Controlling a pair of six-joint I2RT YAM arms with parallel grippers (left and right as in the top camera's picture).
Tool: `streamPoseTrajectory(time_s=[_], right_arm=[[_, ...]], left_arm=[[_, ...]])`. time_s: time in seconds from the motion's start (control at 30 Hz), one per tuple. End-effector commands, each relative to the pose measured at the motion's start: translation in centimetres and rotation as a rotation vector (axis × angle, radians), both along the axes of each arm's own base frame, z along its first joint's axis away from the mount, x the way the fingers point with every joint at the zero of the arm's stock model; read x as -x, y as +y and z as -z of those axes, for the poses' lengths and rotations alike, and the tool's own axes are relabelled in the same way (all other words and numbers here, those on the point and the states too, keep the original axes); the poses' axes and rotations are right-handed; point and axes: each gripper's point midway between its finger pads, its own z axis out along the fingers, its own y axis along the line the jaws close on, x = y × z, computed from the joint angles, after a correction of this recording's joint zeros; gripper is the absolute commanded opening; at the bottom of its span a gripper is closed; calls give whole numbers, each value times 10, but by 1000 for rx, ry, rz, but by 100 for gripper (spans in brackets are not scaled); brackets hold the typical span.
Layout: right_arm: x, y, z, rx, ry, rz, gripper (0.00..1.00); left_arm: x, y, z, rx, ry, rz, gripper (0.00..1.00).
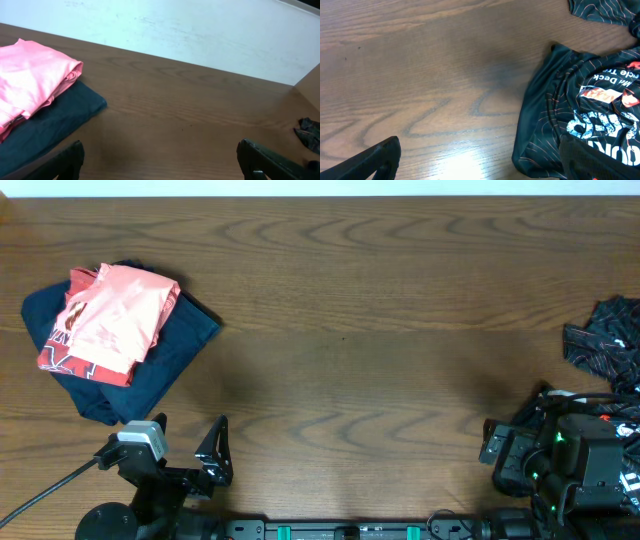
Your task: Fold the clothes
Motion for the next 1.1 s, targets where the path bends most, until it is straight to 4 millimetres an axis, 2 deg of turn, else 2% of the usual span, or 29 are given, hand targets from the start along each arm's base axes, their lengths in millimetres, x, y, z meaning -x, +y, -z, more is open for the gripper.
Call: streamPoseTrajectory(time_s=[0.0,0.13,0.27,0.6,0.73,0.9,1.0,1.07], right_arm=[[1,-1,2,2,3,14,99],[1,-1,-1,6,-27,7,99],[-9,1,-6,60,-153,-69,99],[-20,4,28,56,-466,-79,99],[-41,9,35,66,-520,-109,99],[-71,20,29,125,-720,-181,99],[-81,26,40,133,-782,-201,99],[-83,28,38,129,-818,-206,99]], left_arm=[[-1,1,3,1,5,-6,98],[-1,1,3,1,5,-6,98],[-1,1,3,1,6,-6,98],[-1,1,3,1,5,-6,98],[-1,1,3,1,5,-6,98],[-1,1,3,1,6,-6,98],[-1,1,3,1,5,-6,98],[-1,1,3,1,5,-6,98]])
